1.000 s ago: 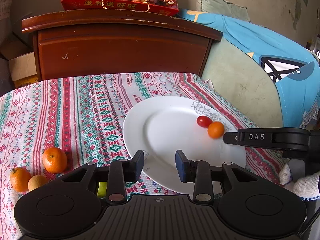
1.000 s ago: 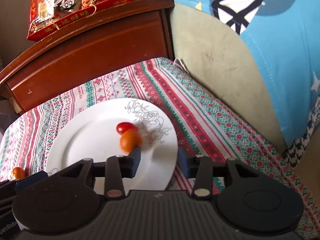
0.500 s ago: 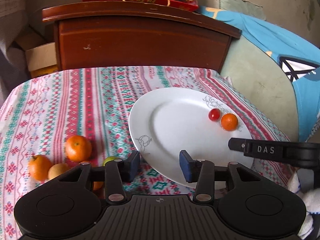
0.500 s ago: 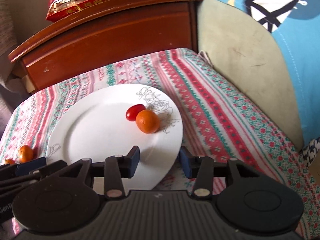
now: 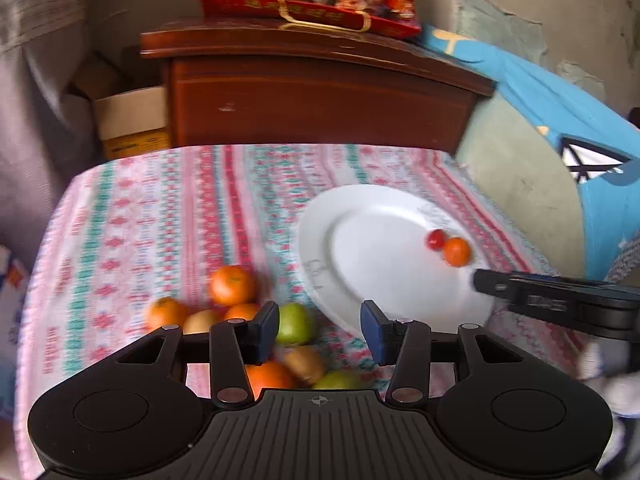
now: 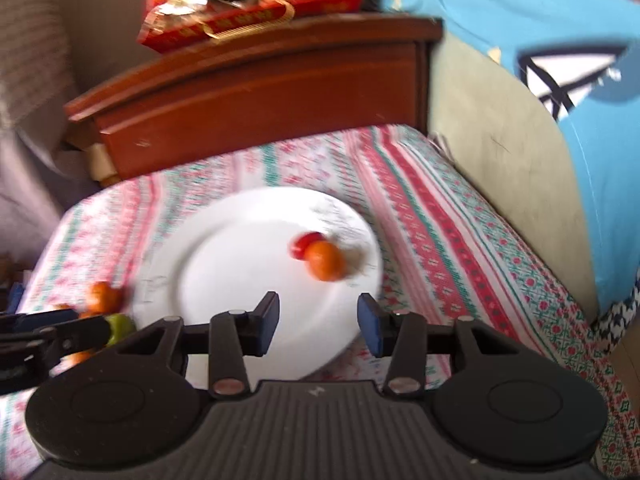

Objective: Organize fruits
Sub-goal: 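Move both grippers back from the plate to the fruit pile, then grasp a tangerine with the left gripper while the right gripper grasps a green lime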

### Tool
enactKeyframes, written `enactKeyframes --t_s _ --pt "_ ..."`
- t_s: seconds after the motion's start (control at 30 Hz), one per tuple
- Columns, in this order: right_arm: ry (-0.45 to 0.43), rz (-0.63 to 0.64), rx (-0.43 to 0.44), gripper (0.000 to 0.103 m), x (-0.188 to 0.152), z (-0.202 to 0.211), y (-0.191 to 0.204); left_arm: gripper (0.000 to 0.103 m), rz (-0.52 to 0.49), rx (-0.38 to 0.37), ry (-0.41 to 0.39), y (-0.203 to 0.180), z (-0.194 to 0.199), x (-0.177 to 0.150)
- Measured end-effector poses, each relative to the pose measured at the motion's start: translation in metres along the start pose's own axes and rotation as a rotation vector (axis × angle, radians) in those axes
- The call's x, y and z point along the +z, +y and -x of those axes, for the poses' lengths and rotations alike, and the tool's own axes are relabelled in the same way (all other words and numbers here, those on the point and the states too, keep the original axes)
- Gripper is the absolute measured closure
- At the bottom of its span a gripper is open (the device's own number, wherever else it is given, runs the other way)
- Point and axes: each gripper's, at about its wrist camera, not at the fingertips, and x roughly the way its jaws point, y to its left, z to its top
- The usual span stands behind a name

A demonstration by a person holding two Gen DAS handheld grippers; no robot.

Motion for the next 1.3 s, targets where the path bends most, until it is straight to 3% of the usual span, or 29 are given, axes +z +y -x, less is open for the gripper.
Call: enactKeyframes --t_s 0.23,0.5,0.8,1.3 --pt "0.01 0.092 0.142 0.058 -0.017 0.03 0.037 0.059 0.032 0.09 0.03 0.027 0.021 -0.002" --pt "0.069 0.157 0.26 0.06 -0.04 0.021 0.064 0.059 0.035 0.111 0.014 0.038 0.023 -0.015" --pt "0.107 0.117 0.35 0.063 -0.045 0.003 0.074 0.061 0.074 0.07 0.037 0.051 0.016 -0.03" --pt "0.137 0.085 0.369 0.068 -0.045 -0.017 0.078 0.063 0.097 -0.003 0.056 0.051 0.009 -0.035"
